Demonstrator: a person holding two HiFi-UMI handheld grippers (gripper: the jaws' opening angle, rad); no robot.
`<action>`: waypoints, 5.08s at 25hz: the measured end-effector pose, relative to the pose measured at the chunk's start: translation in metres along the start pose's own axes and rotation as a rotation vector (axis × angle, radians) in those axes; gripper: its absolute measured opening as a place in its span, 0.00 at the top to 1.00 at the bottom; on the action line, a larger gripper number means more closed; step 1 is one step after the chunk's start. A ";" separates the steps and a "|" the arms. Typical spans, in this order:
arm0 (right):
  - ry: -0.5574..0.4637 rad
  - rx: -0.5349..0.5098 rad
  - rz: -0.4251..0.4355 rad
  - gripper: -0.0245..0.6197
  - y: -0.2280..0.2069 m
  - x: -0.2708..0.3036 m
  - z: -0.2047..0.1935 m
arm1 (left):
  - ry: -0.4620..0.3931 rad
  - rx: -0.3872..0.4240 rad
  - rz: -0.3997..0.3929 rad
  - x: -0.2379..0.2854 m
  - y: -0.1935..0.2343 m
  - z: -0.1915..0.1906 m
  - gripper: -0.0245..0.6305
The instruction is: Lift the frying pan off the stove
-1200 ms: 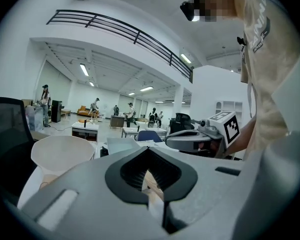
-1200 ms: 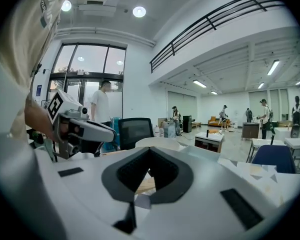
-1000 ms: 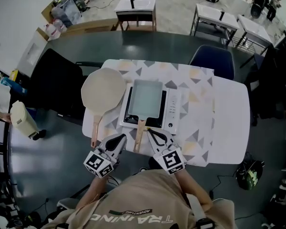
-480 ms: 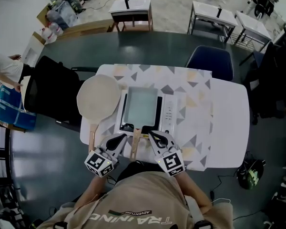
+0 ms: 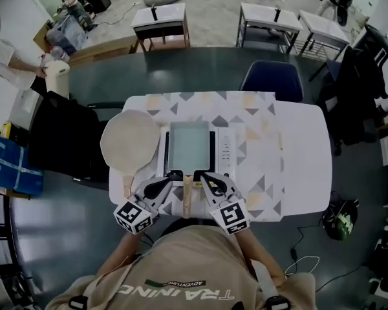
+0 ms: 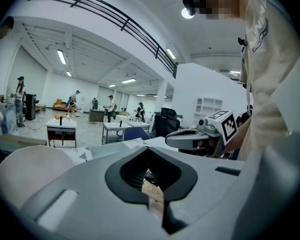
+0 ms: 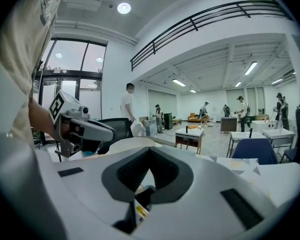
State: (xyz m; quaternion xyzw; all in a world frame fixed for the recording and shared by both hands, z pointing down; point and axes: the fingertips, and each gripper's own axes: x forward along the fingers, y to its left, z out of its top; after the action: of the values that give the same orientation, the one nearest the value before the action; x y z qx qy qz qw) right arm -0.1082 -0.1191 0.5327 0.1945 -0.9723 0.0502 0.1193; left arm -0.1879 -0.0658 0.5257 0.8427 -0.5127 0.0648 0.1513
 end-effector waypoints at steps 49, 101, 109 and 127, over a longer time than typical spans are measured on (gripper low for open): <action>0.035 0.049 -0.196 0.96 0.002 -0.038 -0.018 | 0.083 -0.625 -0.194 0.019 0.031 -0.098 0.73; 0.102 0.125 -0.269 0.96 -0.022 -0.054 -0.056 | 0.354 -1.272 -0.602 0.096 -0.042 -0.120 0.72; 0.113 0.131 -0.270 0.96 -0.023 -0.058 -0.061 | 0.335 -1.304 -0.605 0.098 -0.040 -0.117 0.85; 0.128 0.140 -0.263 0.96 -0.023 -0.058 -0.070 | 0.342 -1.289 -0.558 0.102 -0.043 -0.118 0.90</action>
State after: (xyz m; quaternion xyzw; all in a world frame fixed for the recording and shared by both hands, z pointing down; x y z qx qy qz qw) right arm -0.0322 -0.1091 0.5870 0.3241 -0.9230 0.1140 0.1730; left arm -0.0974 -0.0958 0.6565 0.6635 -0.1836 -0.1605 0.7073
